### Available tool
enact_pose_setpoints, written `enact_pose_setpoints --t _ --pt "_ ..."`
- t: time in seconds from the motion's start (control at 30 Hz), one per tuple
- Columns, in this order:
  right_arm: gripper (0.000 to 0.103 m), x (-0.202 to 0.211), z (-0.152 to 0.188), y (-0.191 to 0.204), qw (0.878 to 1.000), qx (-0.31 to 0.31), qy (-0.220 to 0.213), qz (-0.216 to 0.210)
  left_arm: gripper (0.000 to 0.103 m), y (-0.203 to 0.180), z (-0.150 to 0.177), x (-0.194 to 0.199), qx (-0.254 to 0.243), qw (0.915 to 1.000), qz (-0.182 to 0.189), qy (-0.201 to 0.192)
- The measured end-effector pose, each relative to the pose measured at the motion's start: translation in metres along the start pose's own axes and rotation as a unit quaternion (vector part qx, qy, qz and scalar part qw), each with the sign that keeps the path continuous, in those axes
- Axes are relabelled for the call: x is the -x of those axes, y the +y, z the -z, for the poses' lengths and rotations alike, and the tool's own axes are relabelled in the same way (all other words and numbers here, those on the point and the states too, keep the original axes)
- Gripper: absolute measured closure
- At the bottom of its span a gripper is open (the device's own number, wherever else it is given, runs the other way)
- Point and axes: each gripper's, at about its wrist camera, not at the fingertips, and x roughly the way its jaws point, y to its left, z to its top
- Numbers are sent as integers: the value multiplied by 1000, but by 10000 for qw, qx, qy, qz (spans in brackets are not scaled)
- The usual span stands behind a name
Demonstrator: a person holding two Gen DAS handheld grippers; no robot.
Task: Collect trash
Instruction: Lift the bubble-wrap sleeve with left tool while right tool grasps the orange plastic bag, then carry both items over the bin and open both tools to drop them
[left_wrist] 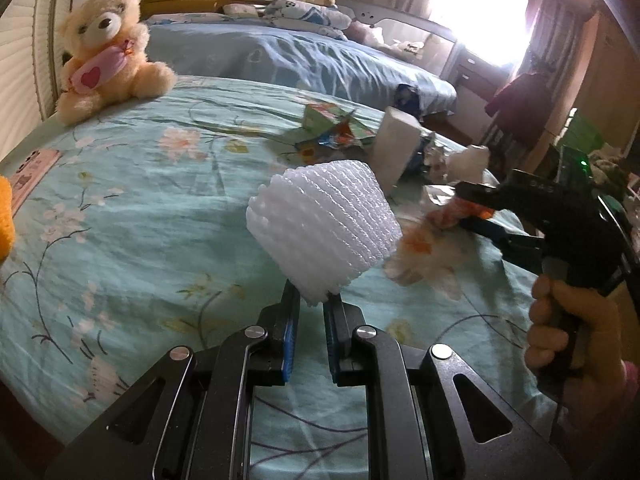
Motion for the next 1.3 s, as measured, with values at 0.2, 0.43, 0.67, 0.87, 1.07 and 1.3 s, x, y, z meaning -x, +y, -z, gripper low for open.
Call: enact_pose_setpoints --t 0.2,0.43,0.67,0.87,1.07,1.3 --pt "65 24 11 0 9992 372 -119 106 92 -23 3 0 -185 9996 198 35" --pt "71 73 22 -15 9966 662 -409 286 92 -57 5 -3 -471 9978 460 101" --pt "74 126 30 -41 9924 736 -768 620 92 -105 5 -14 -839 9929 815 237" --pt "74 159 36 -67 9893 612 -977 889 92 -152 6 -20 -1221 9866 1046 280" --pt "74 186 39 -93 9858 419 -1152 1146 92 -197 7 -27 -1603 9783 1267 330" --pt "74 213 40 -116 9789 285 -1383 1478 92 -237 10 -33 -1956 9693 1438 393"
